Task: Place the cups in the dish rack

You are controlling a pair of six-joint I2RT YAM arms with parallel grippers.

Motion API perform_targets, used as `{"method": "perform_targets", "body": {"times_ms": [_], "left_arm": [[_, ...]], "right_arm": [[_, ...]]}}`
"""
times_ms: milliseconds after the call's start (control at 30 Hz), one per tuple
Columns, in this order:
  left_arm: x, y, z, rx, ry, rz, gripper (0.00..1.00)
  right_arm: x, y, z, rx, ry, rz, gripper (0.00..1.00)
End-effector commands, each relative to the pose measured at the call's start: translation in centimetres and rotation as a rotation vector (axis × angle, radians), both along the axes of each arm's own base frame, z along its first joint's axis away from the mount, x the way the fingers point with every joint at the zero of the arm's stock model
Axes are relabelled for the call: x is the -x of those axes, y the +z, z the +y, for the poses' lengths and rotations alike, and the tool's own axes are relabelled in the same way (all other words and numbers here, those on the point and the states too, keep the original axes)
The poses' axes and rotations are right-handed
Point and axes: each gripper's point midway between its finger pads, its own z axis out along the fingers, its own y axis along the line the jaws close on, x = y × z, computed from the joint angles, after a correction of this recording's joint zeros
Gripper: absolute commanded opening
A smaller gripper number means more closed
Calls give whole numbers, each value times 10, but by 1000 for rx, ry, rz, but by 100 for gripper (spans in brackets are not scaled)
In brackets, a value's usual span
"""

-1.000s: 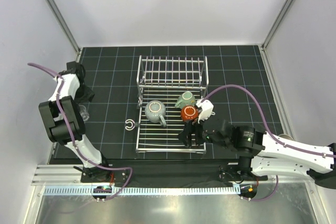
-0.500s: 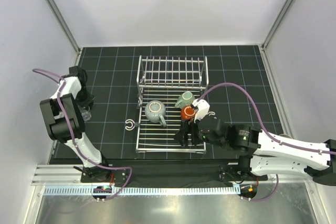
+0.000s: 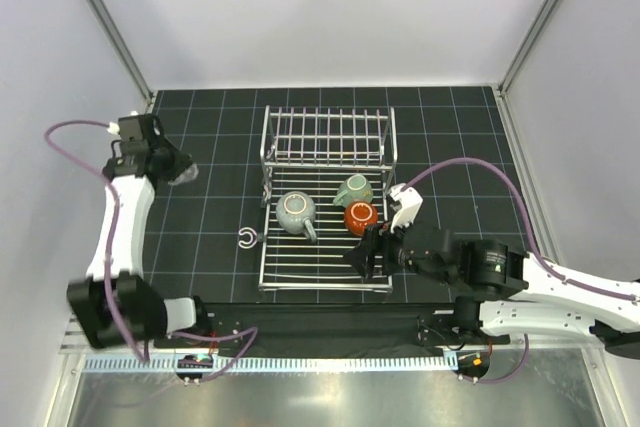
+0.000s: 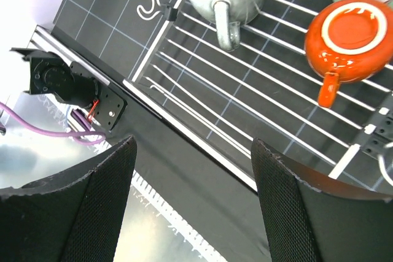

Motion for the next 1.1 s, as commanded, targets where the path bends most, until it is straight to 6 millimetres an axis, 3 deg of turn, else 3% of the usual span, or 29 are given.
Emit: {"method": "perform_targets", "body": {"times_ms": [0, 33, 133, 167, 267, 300, 333, 367, 400, 467, 500, 567, 833, 900, 1067], "left_arm": [[-10, 116, -33, 49, -94, -373, 0], [-4, 160, -39, 50, -115, -477, 0], [13, 225, -73, 161, -230, -630, 0], [26, 267, -100, 243, -348, -752, 0], [61, 310, -157, 409, -601, -896, 0], [72, 332, -170, 440, -665, -990, 0], [86, 338, -188, 474, -743, -1022, 0], [109, 337, -212, 526, -848, -1031, 0], [126, 347, -225, 547, -933, -1102, 0], [163, 347, -256, 639, -1088, -1121, 0], [174, 335, -265, 685, -1127, -1105, 0], [211, 338, -284, 770, -1247, -1153, 1], [269, 305, -336, 914, -1397, -1125, 0], [280, 301, -343, 945, -1428, -1106, 0], [287, 291, -354, 953, -1460, -1075, 1]], "right_arm": [[-5, 23, -6, -24, -30, -40, 76], [-5, 28, -6, -31, -30, -42, 76], [-6, 34, -9, -52, -37, -47, 76], [-6, 40, -8, -77, -38, -52, 76], [-5, 59, -6, -175, -34, -76, 76], [-5, 62, -5, -198, -29, -85, 76], [-5, 74, -2, -253, -23, -107, 76], [-2, 85, -2, -300, -2, -124, 76], [0, 88, 0, -322, 19, -139, 76], [5, 111, 5, -402, 73, -200, 77], [13, 119, 9, -433, 130, -213, 77], [19, 140, 11, -497, 176, -265, 79], [43, 194, 6, -719, 301, -382, 82], [44, 199, 1, -733, 298, -393, 82], [49, 203, -6, -747, 310, -399, 83]]}}
